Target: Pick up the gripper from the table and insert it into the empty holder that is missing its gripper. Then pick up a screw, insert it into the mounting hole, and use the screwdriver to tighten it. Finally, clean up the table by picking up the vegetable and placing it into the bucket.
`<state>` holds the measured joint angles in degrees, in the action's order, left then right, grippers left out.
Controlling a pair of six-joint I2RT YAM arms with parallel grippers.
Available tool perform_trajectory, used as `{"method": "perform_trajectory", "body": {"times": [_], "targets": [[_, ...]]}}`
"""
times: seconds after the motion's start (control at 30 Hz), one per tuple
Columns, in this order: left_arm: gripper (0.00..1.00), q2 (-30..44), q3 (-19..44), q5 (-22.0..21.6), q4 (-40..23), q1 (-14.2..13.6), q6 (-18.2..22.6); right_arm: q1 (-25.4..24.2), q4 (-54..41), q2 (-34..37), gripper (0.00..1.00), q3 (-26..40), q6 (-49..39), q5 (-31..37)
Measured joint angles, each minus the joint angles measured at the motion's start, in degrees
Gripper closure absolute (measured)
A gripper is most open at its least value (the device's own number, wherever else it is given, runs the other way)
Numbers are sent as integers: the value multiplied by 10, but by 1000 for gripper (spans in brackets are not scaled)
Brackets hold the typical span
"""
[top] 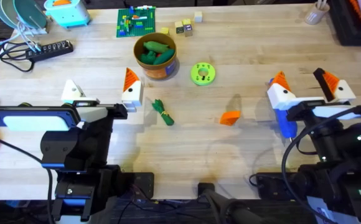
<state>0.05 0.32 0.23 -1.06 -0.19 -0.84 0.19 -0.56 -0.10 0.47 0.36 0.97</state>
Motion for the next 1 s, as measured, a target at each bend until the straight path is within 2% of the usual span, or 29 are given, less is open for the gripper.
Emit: {"method": "perform_trajectory", "body": {"times": [0.47, 0.57, 0.67, 0.77, 1.0], "targets": [[8, 0, 1, 1, 0, 0, 0, 0, -7, 0, 23, 1, 8, 0], [8, 0, 16, 1, -33, 0, -1, 0, -20, 0, 19, 7, 27, 0], [8, 7, 72, -1, -110, 0, -1, 0, -86, 3, 19, 41, 37, -2], [8, 37, 163, -5, -199, 0, -1, 0, -162, 28, 19, 98, 39, -4], [6, 186, 367, -16, -366, 0, -11, 0, -332, 143, 19, 287, 39, -6]]}}
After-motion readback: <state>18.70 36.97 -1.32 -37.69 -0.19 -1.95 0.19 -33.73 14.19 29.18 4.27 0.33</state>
